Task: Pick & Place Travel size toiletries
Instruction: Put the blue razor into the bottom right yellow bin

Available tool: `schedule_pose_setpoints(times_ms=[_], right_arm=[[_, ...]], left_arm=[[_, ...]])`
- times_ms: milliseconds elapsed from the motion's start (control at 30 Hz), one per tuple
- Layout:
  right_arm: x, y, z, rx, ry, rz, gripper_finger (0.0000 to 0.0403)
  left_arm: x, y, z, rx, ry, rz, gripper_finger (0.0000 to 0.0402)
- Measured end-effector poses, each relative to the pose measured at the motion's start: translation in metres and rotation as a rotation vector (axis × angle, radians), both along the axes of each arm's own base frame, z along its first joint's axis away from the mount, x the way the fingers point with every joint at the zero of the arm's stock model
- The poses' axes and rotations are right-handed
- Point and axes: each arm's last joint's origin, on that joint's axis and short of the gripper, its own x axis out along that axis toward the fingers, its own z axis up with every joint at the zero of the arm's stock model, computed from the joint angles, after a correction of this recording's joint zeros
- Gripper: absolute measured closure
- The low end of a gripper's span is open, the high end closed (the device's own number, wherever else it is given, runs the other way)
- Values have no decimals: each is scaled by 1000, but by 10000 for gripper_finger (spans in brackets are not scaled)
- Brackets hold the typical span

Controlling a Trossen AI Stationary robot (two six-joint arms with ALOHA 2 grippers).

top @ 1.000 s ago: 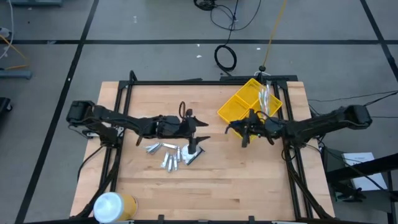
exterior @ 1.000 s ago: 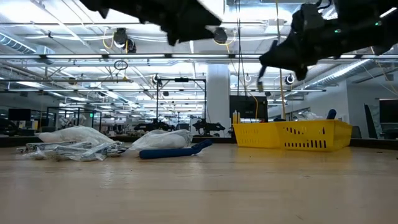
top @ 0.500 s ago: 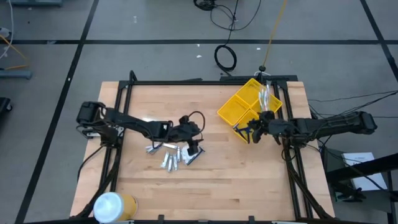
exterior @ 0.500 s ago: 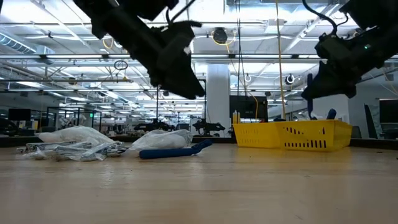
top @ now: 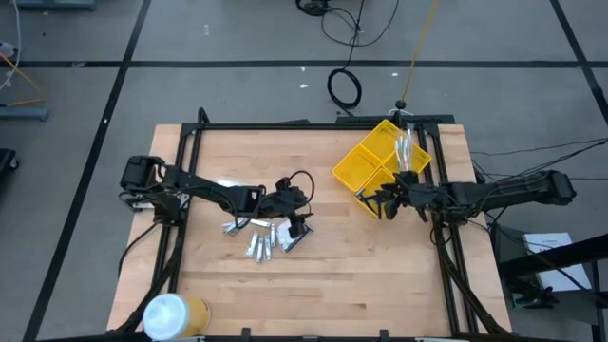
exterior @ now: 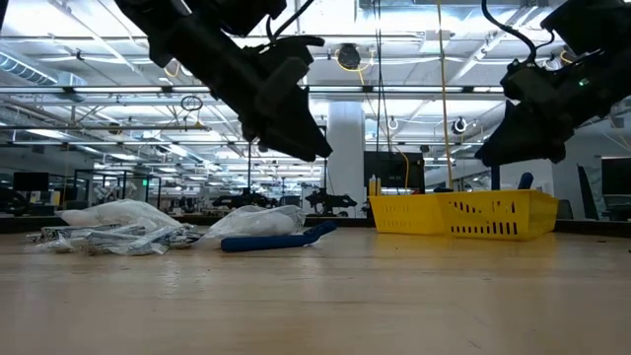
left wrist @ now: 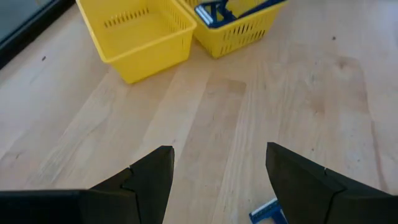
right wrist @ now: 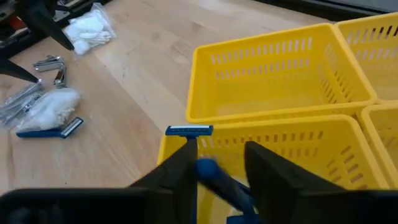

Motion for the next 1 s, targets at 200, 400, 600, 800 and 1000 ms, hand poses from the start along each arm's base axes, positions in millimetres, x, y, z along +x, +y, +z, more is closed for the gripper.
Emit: schedule_pose_setpoints(times_ms=[200,400,600,800,1000], right_arm=[[1,-1,-4,-42,-26,0,181],[8,-2,24,-233,-241,22,136],[8,-3,50,-401,-413,-11,130],[10,1,55,-382,-499,124,137],[13,2,53,-365,-487,139,137]], left_arm=[[-1,-2,-1,-61,6,-14,151],[-1,-7,-1,-122,7,-71,151],[-2,-15,-3,-160,19,-71,151],[-5,-40,-7,-233,54,-163,151],[-5,-63,-32,-346,129,-164,151]])
